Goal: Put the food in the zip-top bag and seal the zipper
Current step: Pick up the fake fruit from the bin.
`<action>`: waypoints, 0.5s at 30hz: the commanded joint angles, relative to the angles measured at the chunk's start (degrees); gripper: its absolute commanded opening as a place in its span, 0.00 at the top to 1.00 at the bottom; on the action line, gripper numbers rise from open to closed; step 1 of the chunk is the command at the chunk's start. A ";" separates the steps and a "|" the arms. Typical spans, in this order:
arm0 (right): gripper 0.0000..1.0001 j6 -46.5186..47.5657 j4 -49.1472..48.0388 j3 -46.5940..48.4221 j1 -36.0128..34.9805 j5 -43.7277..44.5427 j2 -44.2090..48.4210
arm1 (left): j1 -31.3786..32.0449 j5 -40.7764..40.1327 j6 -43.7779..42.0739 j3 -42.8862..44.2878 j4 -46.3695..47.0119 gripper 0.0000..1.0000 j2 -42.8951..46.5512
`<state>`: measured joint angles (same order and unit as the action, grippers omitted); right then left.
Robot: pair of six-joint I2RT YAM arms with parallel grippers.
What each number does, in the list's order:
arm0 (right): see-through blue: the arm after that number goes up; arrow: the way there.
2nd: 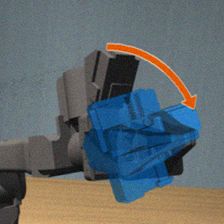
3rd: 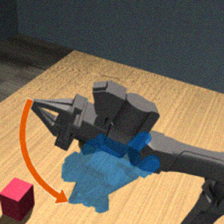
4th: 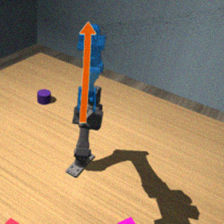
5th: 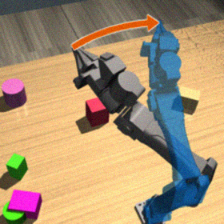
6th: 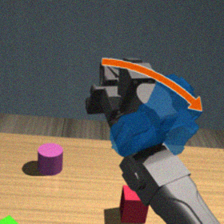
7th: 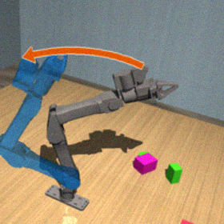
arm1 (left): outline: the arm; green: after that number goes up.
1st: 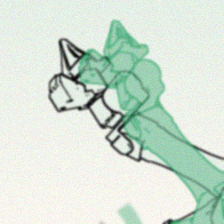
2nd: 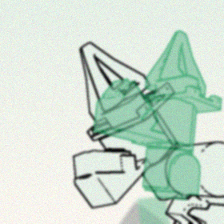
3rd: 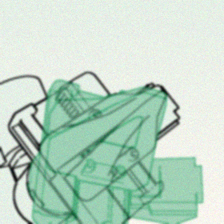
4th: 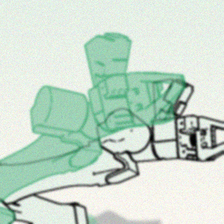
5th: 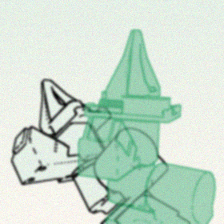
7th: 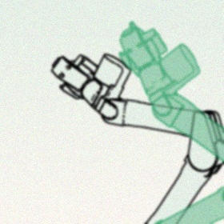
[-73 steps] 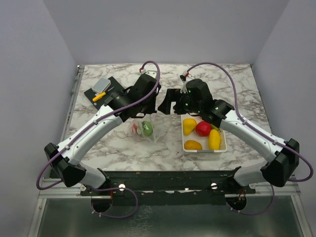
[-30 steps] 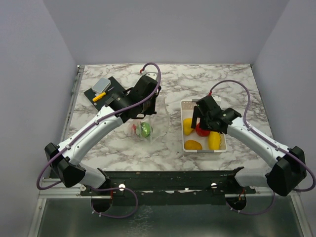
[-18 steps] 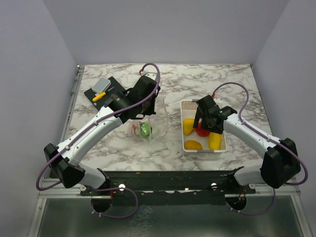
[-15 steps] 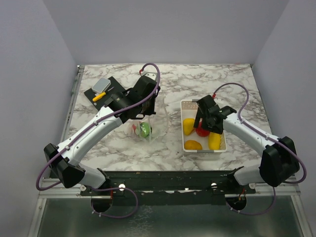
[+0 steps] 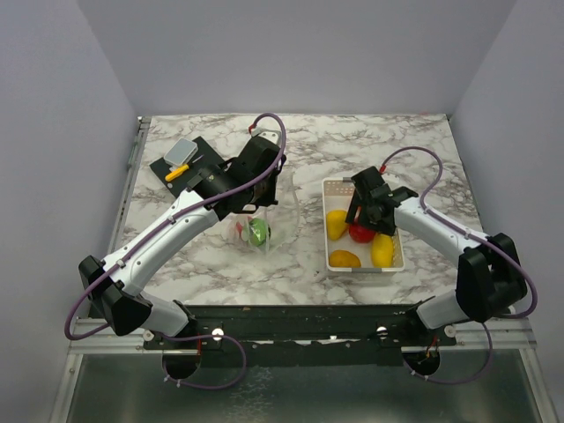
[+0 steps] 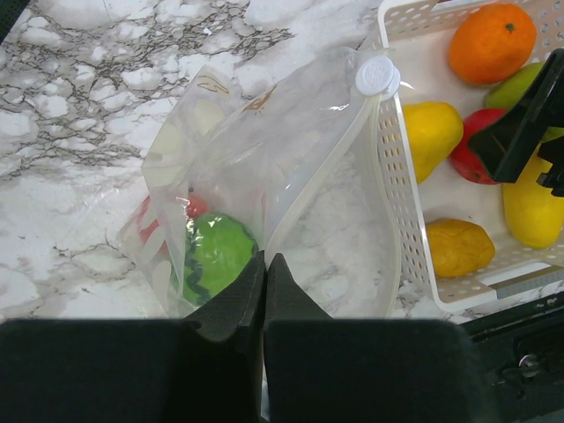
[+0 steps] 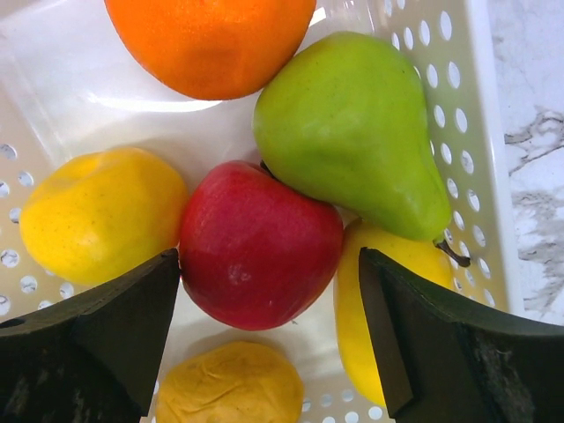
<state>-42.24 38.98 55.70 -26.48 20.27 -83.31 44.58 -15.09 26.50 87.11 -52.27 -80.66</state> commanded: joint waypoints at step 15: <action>0.36 -0.21 -3.47 -2.10 0.81 -0.49 -1.88 | -0.78 -0.90 -1.36 -0.53 1.06 1.00 0.04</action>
<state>-42.09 36.34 55.09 -26.13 20.10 -85.27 44.21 -15.09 25.85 87.09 -52.07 -80.66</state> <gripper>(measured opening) 0.703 0.006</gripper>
